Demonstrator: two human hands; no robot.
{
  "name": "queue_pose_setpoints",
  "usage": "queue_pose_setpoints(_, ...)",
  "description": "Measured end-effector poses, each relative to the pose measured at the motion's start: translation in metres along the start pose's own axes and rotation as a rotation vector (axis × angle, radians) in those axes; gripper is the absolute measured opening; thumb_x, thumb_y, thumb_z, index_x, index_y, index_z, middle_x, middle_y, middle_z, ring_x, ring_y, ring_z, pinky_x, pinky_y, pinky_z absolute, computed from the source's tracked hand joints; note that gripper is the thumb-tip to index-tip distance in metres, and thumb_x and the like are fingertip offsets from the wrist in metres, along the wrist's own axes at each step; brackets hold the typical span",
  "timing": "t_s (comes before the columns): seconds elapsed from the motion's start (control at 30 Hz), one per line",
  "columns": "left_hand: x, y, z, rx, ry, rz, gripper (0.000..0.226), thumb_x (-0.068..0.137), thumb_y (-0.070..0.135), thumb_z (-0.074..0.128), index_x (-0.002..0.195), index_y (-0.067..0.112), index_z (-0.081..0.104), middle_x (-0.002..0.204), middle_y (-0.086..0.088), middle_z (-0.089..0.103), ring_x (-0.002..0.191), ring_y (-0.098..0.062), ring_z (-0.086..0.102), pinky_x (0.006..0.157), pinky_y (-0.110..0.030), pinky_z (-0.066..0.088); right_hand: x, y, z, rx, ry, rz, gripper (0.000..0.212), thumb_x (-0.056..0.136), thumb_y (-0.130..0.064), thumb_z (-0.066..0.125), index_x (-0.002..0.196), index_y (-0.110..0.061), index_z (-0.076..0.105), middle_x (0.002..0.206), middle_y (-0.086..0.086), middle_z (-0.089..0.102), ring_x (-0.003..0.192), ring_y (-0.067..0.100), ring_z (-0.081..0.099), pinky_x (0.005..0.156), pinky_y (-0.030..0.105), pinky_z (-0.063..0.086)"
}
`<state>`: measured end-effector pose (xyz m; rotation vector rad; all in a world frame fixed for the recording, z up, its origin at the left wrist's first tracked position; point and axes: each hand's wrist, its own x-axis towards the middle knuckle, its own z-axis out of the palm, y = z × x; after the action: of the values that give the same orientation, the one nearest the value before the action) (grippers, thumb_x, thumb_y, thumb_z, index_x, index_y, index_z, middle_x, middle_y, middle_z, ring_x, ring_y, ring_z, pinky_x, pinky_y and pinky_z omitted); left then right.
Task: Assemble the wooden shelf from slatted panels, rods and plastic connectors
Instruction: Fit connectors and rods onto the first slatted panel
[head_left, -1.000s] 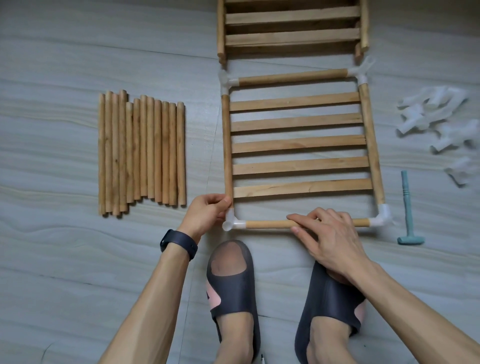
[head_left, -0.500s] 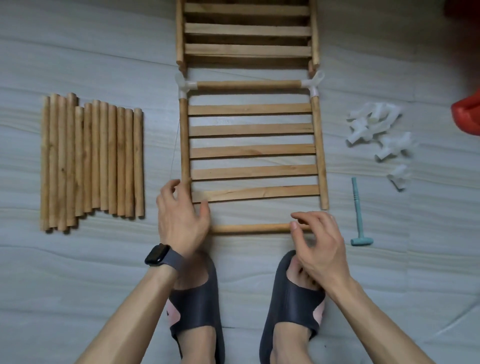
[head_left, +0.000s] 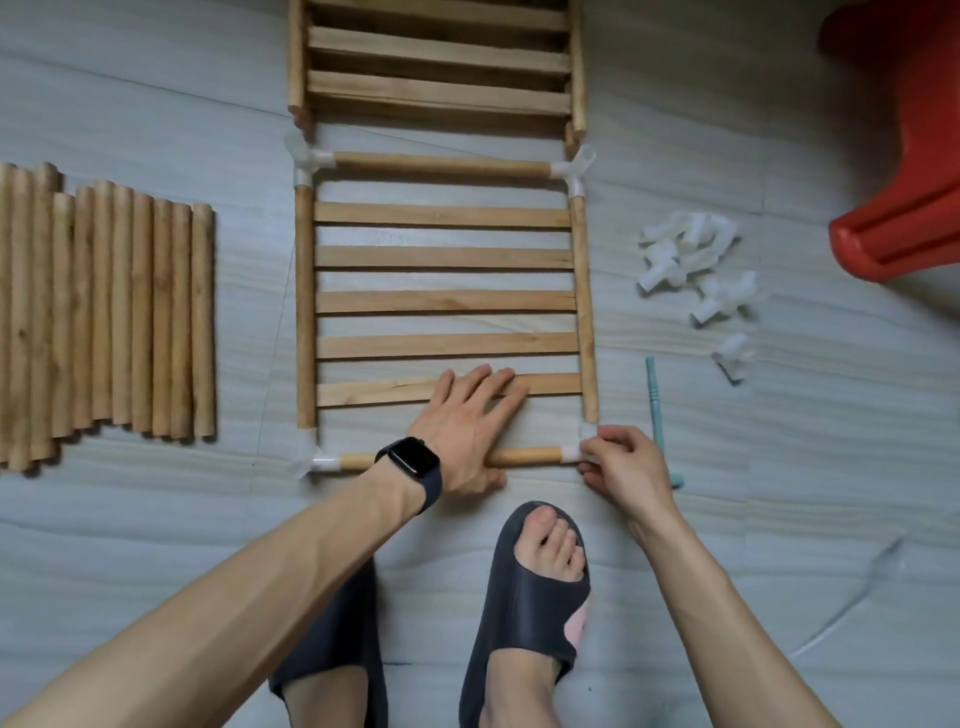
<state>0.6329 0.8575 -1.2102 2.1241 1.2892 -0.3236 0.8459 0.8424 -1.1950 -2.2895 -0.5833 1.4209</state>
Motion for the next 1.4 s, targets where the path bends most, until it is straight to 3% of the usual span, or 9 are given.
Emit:
queue_pose_setpoints(0.33, -0.004, 0.001, 0.007, -0.122, 0.085, -0.042, 0.111, 0.076, 0.05, 0.077, 0.159, 0.018, 0.011, 0.16, -0.007, 0.014, 0.148, -0.028, 0.015, 0.122, -0.055, 0.006, -0.006, 0.008, 0.005, 0.161, 0.016, 0.018, 0.018, 0.087, 0.0, 0.063, 0.101, -0.011, 0.064, 0.088, 0.008, 0.066, 0.072, 0.019, 0.061, 0.056, 0.02, 0.049)
queue_pose_setpoints(0.5, -0.003, 0.0, 0.009, -0.156, 0.128, -0.021, 0.103, 0.069, 0.039, 0.08, 0.154, 0.019, 0.027, 0.153, -0.008, 0.028, 0.138, -0.032, 0.028, 0.116, -0.06, 0.017, -0.001, 0.008, 0.007, 0.159, 0.026, -0.005, 0.009, 0.09, -0.009, 0.069, 0.095, -0.017, 0.068, 0.09, 0.0, 0.067, 0.082, 0.015, 0.065, 0.069, 0.025, 0.056)
queue_pose_setpoints(0.63, -0.003, -0.003, 0.011, -0.165, 0.106, -0.006, 0.098, 0.069, 0.032, 0.078, 0.153, 0.019, 0.029, 0.15, -0.007, 0.032, 0.136, -0.031, 0.031, 0.116, -0.059, 0.018, 0.006, -0.005, 0.005, -0.098, 0.062, -0.156, 0.007, 0.087, -0.02, 0.071, 0.086, -0.024, 0.076, 0.088, -0.008, 0.075, 0.091, 0.015, 0.07, 0.088, 0.035, 0.056)
queue_pose_setpoints(0.77, -0.007, -0.005, 0.014, -0.19, 0.106, 0.01, 0.099, 0.069, 0.031, 0.079, 0.153, 0.019, 0.028, 0.15, -0.006, 0.034, 0.139, -0.029, 0.031, 0.119, -0.057, 0.014, 0.01, -0.029, 0.0, -0.01, -0.054, -0.101, 0.014, 0.09, -0.018, 0.064, 0.091, -0.015, 0.078, 0.085, 0.0, 0.075, 0.077, 0.016, 0.066, 0.072, 0.033, 0.053)
queue_pose_setpoints(0.87, -0.008, -0.007, 0.011, -0.225, 0.12, 0.009, 0.099, 0.069, 0.031, 0.08, 0.154, 0.02, 0.028, 0.151, -0.004, 0.035, 0.138, -0.027, 0.032, 0.119, -0.052, 0.012, 0.012, -0.026, 0.001, -0.167, -0.068, -0.184, 0.019, 0.085, -0.038, 0.067, 0.095, -0.024, 0.075, 0.092, -0.009, 0.075, 0.091, 0.013, 0.068, 0.088, 0.038, 0.054)
queue_pose_setpoints(0.93, -0.01, -0.009, 0.012, -0.218, 0.129, 0.019, 0.101, 0.071, 0.034, 0.079, 0.155, 0.02, 0.025, 0.152, -0.003, 0.035, 0.138, -0.025, 0.033, 0.121, -0.048, 0.016, 0.008, -0.021, 0.005, -0.336, -0.073, -0.234, 0.025, 0.085, -0.045, 0.069, 0.103, -0.028, 0.068, 0.1, -0.012, 0.072, 0.098, 0.011, 0.066, 0.092, 0.035, 0.051)
queue_pose_setpoints(1.07, -0.031, -0.022, 0.019, -0.08, 0.177, 0.041, 0.109, 0.072, 0.044, 0.08, 0.158, 0.018, 0.017, 0.155, -0.004, 0.035, 0.143, -0.026, 0.032, 0.122, -0.046, 0.019, 0.0, -0.011, 0.009, -0.681, 0.025, -0.426, 0.036, 0.091, -0.035, 0.066, 0.124, -0.021, 0.059, 0.116, 0.0, 0.065, 0.105, 0.021, 0.062, 0.09, 0.034, 0.046)
queue_pose_setpoints(1.23, -0.081, -0.069, 0.024, 0.162, 0.238, -0.11, 0.125, 0.054, 0.068, 0.081, 0.154, 0.013, 0.032, 0.144, -0.009, 0.051, 0.137, -0.031, 0.046, 0.118, -0.058, 0.022, -0.024, -0.004, 0.021, -0.833, 0.213, -0.802, 0.05, 0.091, -0.027, 0.063, 0.137, -0.009, 0.05, 0.129, 0.014, 0.051, 0.117, 0.034, 0.046, 0.095, 0.044, 0.042)
queue_pose_setpoints(1.4, -0.106, -0.099, 0.02, 0.257, 0.181, -0.218, 0.124, 0.047, 0.074, 0.079, 0.148, 0.01, 0.044, 0.134, -0.009, 0.055, 0.124, -0.031, 0.053, 0.114, -0.061, 0.023, -0.047, -0.006, 0.051, -1.053, -0.091, -0.962, 0.079, 0.077, -0.046, 0.065, 0.146, -0.013, 0.043, 0.144, 0.007, 0.043, 0.133, 0.029, 0.037, 0.11, 0.044, 0.036)
